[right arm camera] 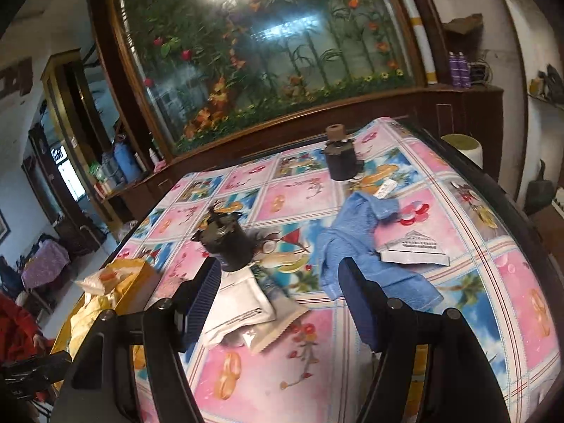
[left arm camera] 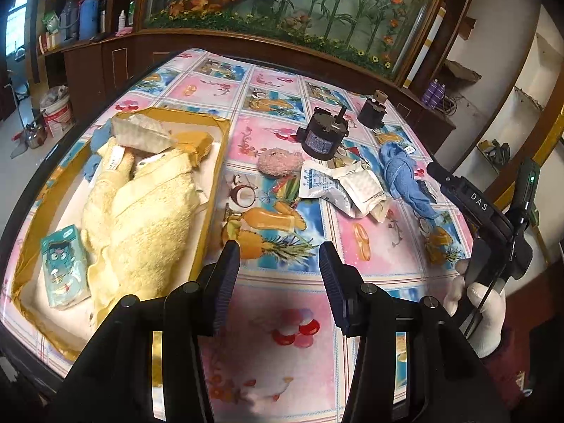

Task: Organize soft objects
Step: 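Move the left gripper to the pink fluffy ball while the right approaches the white packets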

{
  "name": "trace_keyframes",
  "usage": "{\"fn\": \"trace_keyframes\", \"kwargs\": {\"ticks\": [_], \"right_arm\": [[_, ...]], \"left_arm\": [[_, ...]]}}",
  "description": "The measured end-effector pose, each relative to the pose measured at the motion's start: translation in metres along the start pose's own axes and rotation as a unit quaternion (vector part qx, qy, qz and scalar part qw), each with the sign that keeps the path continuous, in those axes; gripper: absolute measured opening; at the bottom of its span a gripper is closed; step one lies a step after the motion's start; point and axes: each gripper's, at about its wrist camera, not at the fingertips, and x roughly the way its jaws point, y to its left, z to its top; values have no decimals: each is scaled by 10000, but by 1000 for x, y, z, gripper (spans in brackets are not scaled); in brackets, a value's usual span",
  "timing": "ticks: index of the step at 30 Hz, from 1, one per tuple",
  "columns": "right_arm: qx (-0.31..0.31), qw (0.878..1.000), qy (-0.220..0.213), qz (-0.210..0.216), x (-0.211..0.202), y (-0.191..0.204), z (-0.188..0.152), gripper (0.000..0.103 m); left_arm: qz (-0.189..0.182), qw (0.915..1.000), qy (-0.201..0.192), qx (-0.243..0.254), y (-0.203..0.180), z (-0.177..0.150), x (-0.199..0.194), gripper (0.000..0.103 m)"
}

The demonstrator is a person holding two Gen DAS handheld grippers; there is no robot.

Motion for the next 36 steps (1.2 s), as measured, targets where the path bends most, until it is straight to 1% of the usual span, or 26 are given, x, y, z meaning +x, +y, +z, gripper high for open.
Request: {"fn": "trace_keyframes", "kwargs": {"ticks": [1, 2, 3, 8, 10, 11, 15, 16, 17, 18, 19, 20, 21, 28, 30, 32, 33, 34, 36], "right_arm": [[144, 9996, 239, -28, 7, -6, 1, 70], [287, 9991, 271, 135, 8, -11, 2, 70], [385, 9987, 266, 207, 8, -13, 3, 70], [370, 9981, 421, 244, 10, -10, -1, 70], [291, 9983, 448, 245, 11, -7, -2, 70], [263, 9984, 445, 239, 11, -6, -2, 70], [197, 9985, 478, 180, 14, -5, -3, 70], [211, 9984, 489, 184, 14, -6, -3, 70], [227, 9983, 502, 185, 14, -7, -3, 70], [239, 9982, 515, 182, 15, -8, -3, 70], [261, 9981, 528, 189, 15, -9, -3, 70], [274, 9980, 530, 196, 15, -9, -3, 70], [278, 9981, 526, 185, 15, -9, -3, 70], [284, 9976, 615, 136, 19, -10, -5, 70], [296, 9973, 662, 130, 20, -11, -6, 70], [284, 9972, 673, 128, 21, -10, -6, 70], [269, 9973, 673, 126, 20, -9, -6, 70], [255, 9973, 675, 130, 20, -9, -6, 70], [238, 9974, 662, 125, 19, -8, -6, 70]], "left_arm": [[-35, 10000, 37, 40, -4, 5, 7, 45], [-86, 9999, 56, 47, -8, 11, 15, 45], [-142, 9999, 60, 17, -11, 19, 24, 45], [-206, 9997, 69, -114, -19, 68, 73, 45], [-140, 9998, 149, -63, -21, 82, 94, 45], [-50, 9997, 233, -8, -22, 88, 107, 45], [156, 9977, 642, 133, -20, 93, 145, 45], [247, 9975, 640, 178, -20, 92, 149, 45], [202, 9970, 730, 157, -17, 92, 153, 45], [39, 9965, 828, 57, -14, 91, 155, 45], [-82, 9963, 852, -82, -9, 90, 155, 35], [-58, 9964, 833, -135, -7, 89, 155, 26], [-35, 9964, 836, -136, -4, 88, 154, 14], [-199, 9978, 601, -179, -3, 80, 130, 13], [-274, 9987, 406, -130, -6, 83, 118, 14], [-250, 9992, 315, -66, -9, 91, 116, 26], [-150, 9994, 301, -9, -11, 96, 118, 40], [-42, 9995, 304, 29, -12, 100, 121, 48], [59, 9993, 352, 104, -14, 107, 132, 48]]}}
